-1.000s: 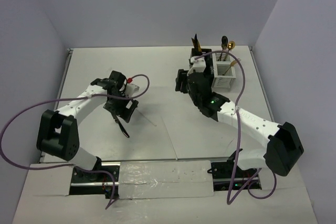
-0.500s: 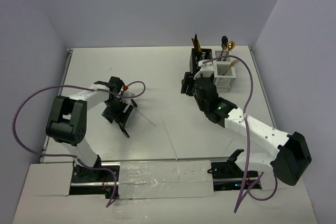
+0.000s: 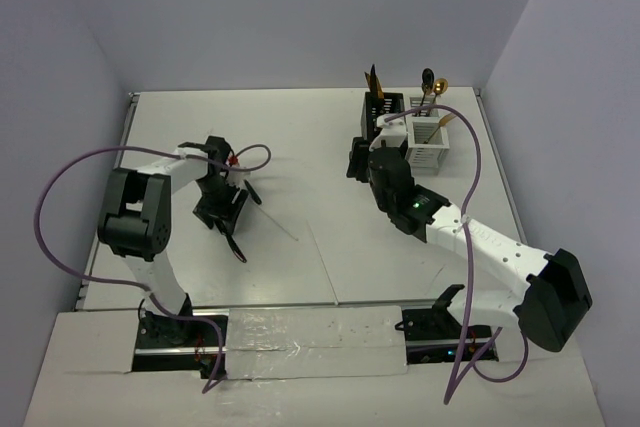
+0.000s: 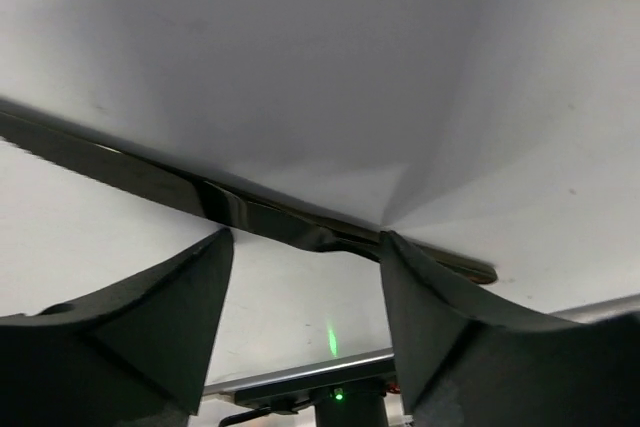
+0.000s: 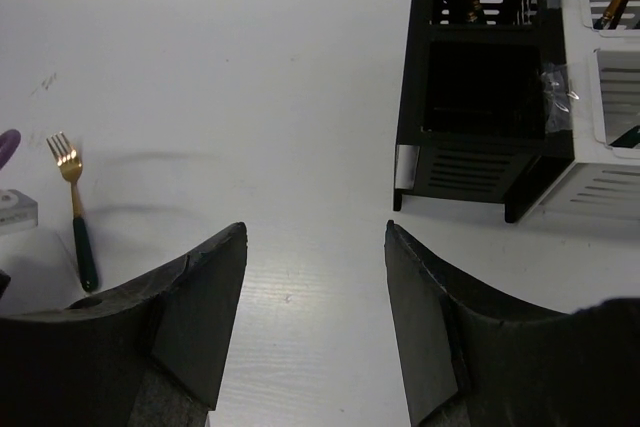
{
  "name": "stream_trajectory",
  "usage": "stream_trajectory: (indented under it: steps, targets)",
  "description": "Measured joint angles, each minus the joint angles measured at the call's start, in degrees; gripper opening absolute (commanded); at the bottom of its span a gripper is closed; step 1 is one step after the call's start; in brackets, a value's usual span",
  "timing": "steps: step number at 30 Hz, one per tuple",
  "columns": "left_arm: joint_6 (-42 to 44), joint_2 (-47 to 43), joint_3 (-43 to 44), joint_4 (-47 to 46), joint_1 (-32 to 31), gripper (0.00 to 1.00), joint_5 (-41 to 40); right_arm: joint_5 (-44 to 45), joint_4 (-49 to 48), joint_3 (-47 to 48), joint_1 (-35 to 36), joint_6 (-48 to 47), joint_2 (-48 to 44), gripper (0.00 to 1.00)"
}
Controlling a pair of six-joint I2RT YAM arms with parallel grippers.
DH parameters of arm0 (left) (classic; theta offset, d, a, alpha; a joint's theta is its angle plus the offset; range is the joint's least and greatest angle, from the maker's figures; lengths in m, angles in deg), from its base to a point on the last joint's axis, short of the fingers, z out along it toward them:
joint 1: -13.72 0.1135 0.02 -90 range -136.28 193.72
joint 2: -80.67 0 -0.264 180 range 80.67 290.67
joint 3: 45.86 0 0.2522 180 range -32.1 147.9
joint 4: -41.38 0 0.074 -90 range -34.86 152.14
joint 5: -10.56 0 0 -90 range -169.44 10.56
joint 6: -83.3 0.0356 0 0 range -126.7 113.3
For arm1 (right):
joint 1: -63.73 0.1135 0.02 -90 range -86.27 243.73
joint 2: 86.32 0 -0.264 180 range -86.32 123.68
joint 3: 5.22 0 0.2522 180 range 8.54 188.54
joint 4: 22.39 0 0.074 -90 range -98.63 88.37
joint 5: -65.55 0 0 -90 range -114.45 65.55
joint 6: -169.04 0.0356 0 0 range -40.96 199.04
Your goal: Sort the eating utensils into containers
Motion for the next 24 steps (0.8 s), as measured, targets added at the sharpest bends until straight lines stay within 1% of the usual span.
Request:
stream_trajectory:
  steps: [1,2,5,7,9,17,19,20,24]
  targets:
    - [-0.2,0.6,0.7,-0.2,0.4,0.66,-0.7,0.2,0.0,0.0,0.0,-0.2,0.0,0.64]
    - [-0.3,1.1,1.3,-0.2,0.7,0.59,-1.2,0.4,0.0,0.0,0.0,-0.3,0.0,0.64]
    - [-0.4,1.8,1.8,-0.3,1.0,0.51,-2.8,1.4,0.2,0.0,0.0,-1.0,0.0,0.64]
    - [-0.3,2.0,1.9,-0.4,1.0,0.45,-4.0,1.9,0.2,-0.1,0.0,-1.4,-0.1,0.64]
    - [-0.1,2.1,1.8,-0.5,1.0,0.44,-4.8,2.5,0.2,-0.5,0.0,-1.7,-0.6,0.64]
    - [0.3,2.1,1.9,-1.5,2.5,0.44,-5.3,4.4,0.6,-1.9,0.0,-3.0,-3.9,0.65]
    - [0.6,1.8,1.9,-2.4,3.2,0.5,-5.6,4.7,0.6,-1.9,0.0,-3.2,-4.5,0.65]
    - [0.7,1.6,1.9,-2.8,3.5,0.55,-5.6,4.7,0.7,-1.9,0.0,-3.3,-4.8,0.65]
    - [1.4,0.2,0.8,-5.4,4.1,0.58,-5.6,4.9,1.3,-2.1,0.0,-3.3,-6.0,0.65]
